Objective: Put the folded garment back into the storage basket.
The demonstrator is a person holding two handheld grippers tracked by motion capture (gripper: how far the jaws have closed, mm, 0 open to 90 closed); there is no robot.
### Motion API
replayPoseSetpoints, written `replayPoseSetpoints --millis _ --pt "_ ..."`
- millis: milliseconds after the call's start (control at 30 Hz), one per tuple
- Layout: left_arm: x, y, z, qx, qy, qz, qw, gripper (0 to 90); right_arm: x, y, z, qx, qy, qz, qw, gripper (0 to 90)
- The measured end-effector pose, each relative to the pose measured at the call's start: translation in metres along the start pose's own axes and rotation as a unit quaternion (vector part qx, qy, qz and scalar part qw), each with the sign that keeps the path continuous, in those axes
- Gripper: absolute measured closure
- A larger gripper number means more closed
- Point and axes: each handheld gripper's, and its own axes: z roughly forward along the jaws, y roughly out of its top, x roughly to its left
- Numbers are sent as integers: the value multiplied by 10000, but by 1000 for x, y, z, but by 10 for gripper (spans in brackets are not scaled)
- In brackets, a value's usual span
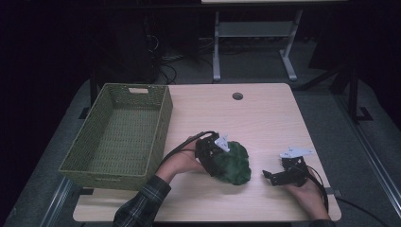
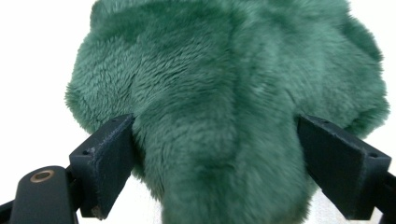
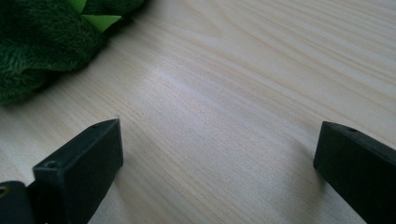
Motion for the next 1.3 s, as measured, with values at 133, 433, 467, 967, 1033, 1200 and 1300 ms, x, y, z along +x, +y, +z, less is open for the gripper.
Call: replayPoseSetpoints --millis 133,433,467,967,1033,1200,1300 --pt "2 -4 9 23 -100 -28 9999 132 0 0 0 3 7 1 10000 11" --pt "2 -11 22 108 -173 -72 9998 127 1 0 0 0 20 -22 10000 12" --pt "2 -12 22 77 -183 -93 9998 127 1 0 0 -1 22 -25 10000 12" --pt "0 -15 19 -45 -200 -144 9997 337 1 0 0 -11 35 -53 10000 12" --pt "0 -15 18 -44 -200 -161 9997 391 1 0 0 -13 34 -51 10000 12" --pt "0 -15 16 -49 -206 -304 9993 518 1 0 0 -11 31 -59 10000 13" --pt "0 -16 15 -63 -252 -361 9990 608 1 0 0 -14 35 -50 10000 12"
